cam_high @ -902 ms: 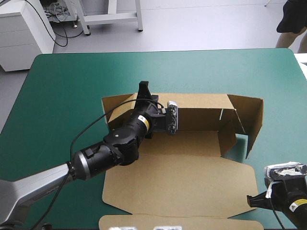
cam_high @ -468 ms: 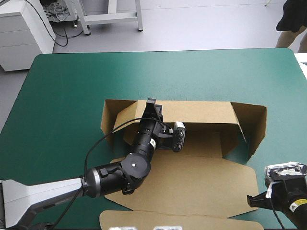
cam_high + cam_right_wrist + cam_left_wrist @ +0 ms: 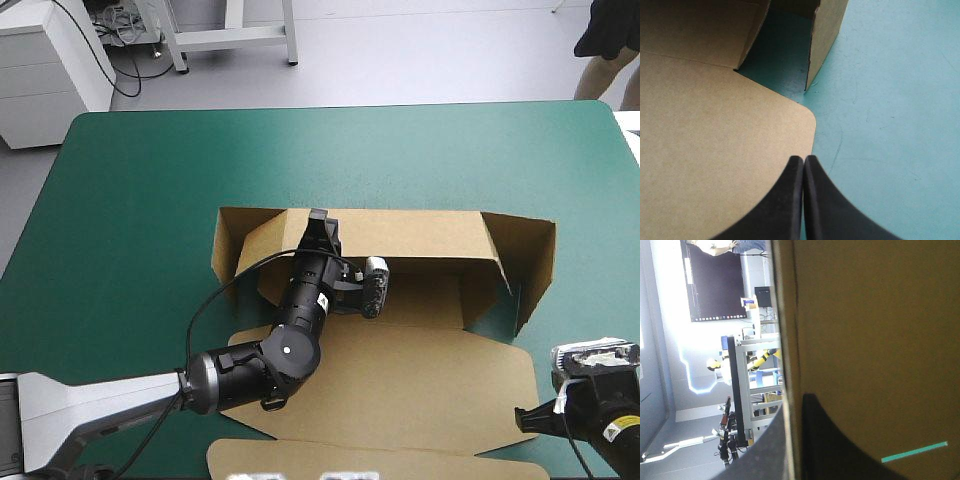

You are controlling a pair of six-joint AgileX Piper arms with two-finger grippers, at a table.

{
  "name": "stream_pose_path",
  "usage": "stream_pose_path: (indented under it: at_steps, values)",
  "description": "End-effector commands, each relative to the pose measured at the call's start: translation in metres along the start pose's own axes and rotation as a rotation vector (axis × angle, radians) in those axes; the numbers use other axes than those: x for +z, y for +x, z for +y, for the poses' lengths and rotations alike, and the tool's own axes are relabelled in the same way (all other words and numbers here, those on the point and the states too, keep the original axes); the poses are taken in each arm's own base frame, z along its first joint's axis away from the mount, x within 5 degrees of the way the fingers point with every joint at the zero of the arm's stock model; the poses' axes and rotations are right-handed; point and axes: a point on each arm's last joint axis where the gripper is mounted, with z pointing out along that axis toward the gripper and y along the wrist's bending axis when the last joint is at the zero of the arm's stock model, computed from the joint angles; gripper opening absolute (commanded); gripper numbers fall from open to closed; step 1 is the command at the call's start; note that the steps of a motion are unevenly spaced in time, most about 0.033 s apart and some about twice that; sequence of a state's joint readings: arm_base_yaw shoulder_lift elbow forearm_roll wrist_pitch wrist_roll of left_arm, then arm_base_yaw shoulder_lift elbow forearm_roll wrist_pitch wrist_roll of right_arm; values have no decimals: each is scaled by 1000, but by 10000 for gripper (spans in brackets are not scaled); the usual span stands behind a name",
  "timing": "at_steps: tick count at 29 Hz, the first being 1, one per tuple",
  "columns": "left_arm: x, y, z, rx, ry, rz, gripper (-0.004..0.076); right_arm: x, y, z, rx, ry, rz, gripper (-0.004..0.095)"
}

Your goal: Fold the box

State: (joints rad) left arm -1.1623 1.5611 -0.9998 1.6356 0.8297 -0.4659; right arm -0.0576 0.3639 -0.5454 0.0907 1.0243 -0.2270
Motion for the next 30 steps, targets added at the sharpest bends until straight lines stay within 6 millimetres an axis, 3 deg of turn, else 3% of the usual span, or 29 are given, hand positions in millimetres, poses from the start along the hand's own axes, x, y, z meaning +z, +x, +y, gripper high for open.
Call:
stream_pose_path:
  at_steps: [1, 4, 11, 14, 22, 30]
  values:
    - [-8, -4, 13, -26, -38, -43, -10, -4, -11, -2, -3, 14, -67, 5]
    - [-8, -4, 13, -26, -38, -43, -10, -4, -11, -2, -1, 13, -67, 124]
    - [-8, -4, 13, -26, -38, -43, -10, -4, -10, -4, 29, 40, -66, 708]
    - [-8, -4, 13, -26, -38, -43, -10, -4, -10, -4, 29, 40, -66, 828]
    - [-8, -4, 13, -26, -38, -43, -10, -4, -11, -2, 46, 15, -71, 805]
    - [-8, -3, 14, -26, -44, -32, -10, -6, -14, -1, 118, -2, -87, 699]
